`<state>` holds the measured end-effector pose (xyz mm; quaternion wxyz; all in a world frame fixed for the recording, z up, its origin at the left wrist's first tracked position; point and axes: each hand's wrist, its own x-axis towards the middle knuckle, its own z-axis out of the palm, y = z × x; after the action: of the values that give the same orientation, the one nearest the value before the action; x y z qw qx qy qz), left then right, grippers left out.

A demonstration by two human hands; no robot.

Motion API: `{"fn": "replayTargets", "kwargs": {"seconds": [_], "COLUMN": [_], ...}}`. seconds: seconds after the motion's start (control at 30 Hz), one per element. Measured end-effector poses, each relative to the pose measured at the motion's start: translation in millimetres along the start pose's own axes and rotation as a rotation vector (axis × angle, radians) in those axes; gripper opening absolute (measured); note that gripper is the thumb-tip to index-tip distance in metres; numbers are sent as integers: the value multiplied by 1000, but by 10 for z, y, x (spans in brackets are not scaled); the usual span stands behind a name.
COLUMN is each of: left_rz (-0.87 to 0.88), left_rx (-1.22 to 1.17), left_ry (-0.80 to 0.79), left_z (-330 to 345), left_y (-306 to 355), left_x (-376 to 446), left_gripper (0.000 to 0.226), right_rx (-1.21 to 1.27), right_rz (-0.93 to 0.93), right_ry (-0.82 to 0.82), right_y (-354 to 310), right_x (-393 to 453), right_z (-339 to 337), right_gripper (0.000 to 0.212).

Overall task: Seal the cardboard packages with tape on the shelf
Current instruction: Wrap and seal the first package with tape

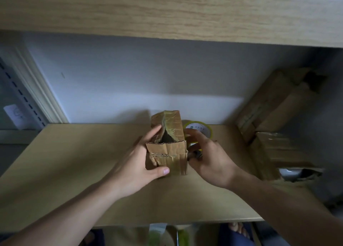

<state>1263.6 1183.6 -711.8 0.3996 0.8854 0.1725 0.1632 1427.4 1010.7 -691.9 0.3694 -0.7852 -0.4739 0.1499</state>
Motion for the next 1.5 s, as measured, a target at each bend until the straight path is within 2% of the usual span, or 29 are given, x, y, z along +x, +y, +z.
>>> {"fn": "replayTargets", "kwargs": {"seconds": [0.1,0.2,0.3,0.47,0.67,0.77,0.83,0.93,1.07,1.2,1.3,1.4,1.5], "left_rz": [36,68,110,102,220,224,233,226,166,142,93,68,98], "left_rx": [35,15,6,-78,-74,-47,-50,-77,-190,-273,-311,-329,-317], "left_ry": [2,-29,-14,165,-67,-64,-16,47,48,65,90,112,97], "left_z": [-83,-176,-265,-299,-295,-249,-248,-258,-252,-271,-260,-255,-274], "left_y": [72,118,154,159,212,243,256,264,291,284,277,263,236], "left_x": [-62,-106,-117,-53,64,101,126,157,191,233,266,294,300], "left_gripper": [97,91,75,49,40,36,35,36,28,12,12,15,19], "right_rx": [151,287,276,197,62,-3,-20,65,182,437,568,616,564], "right_rz": [8,-30,-108,-211,-282,-317,-309,-291,-209,-75,3,50,48], "right_ry": [37,94,195,224,149,90,61,112,144,116,104,88,103], "right_y": [-80,-164,-240,-337,-269,-224,-236,-282,-293,-274,-274,-259,-216], "right_x": [8,-11,-44,-72,-43,-18,-7,1,70,159,201,228,251], "right_z": [5,-11,-36,-25,1,-43,-75,-93,-89,-104,-113,-119,-105], "right_gripper": [70,58,42,20,19,22,24,31,23,26,19,16,14]}}
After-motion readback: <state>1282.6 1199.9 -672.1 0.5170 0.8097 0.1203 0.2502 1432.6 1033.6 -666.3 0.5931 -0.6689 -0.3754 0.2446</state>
